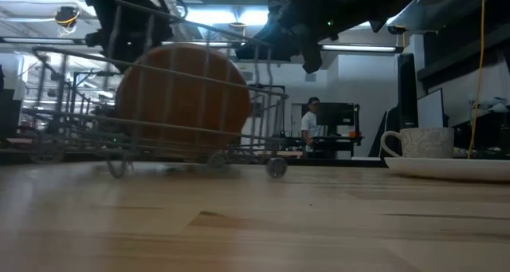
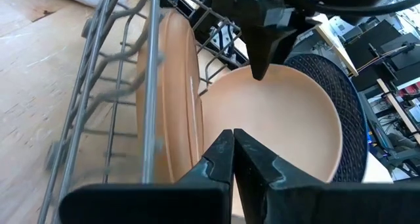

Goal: Sort dishes
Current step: Adjust the light orange plate

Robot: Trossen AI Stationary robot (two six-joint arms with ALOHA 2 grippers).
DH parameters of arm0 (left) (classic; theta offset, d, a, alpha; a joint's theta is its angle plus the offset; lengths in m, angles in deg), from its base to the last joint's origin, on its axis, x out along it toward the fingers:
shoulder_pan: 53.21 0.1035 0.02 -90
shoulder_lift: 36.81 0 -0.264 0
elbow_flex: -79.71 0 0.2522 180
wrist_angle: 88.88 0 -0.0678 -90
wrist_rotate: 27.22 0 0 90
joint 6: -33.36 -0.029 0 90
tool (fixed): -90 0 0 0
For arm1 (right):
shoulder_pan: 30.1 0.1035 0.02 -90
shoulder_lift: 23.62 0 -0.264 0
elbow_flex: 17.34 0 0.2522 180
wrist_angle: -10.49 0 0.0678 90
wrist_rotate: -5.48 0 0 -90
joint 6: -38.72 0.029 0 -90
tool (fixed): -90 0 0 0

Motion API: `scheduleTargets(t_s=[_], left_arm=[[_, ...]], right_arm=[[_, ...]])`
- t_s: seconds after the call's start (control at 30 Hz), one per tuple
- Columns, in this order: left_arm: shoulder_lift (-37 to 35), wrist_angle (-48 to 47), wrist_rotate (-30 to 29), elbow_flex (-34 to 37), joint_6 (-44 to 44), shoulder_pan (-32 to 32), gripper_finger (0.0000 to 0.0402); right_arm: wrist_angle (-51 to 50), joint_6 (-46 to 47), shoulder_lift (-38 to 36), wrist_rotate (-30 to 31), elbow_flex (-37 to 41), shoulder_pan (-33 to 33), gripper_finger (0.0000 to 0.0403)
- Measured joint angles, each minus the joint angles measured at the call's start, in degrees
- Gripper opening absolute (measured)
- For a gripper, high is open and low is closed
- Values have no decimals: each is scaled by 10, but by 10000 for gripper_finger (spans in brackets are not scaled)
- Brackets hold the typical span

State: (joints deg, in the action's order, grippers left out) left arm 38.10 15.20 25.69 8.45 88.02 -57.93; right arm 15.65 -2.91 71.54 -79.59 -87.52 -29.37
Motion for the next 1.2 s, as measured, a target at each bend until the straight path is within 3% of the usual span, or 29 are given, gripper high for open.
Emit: scheduleTargets(t_s=[0.5,0.77,1.2], left_arm=[[1,52,41,0,-58,-41,166],[1,51,74,0,-51,-76,166],[1,48,76,0,-36,-114,166]], right_arm=[[-11,0,0,0,0,0,14],[-10,0,0,0,0,0,14],[48,-3,1,0,0,0,14]])
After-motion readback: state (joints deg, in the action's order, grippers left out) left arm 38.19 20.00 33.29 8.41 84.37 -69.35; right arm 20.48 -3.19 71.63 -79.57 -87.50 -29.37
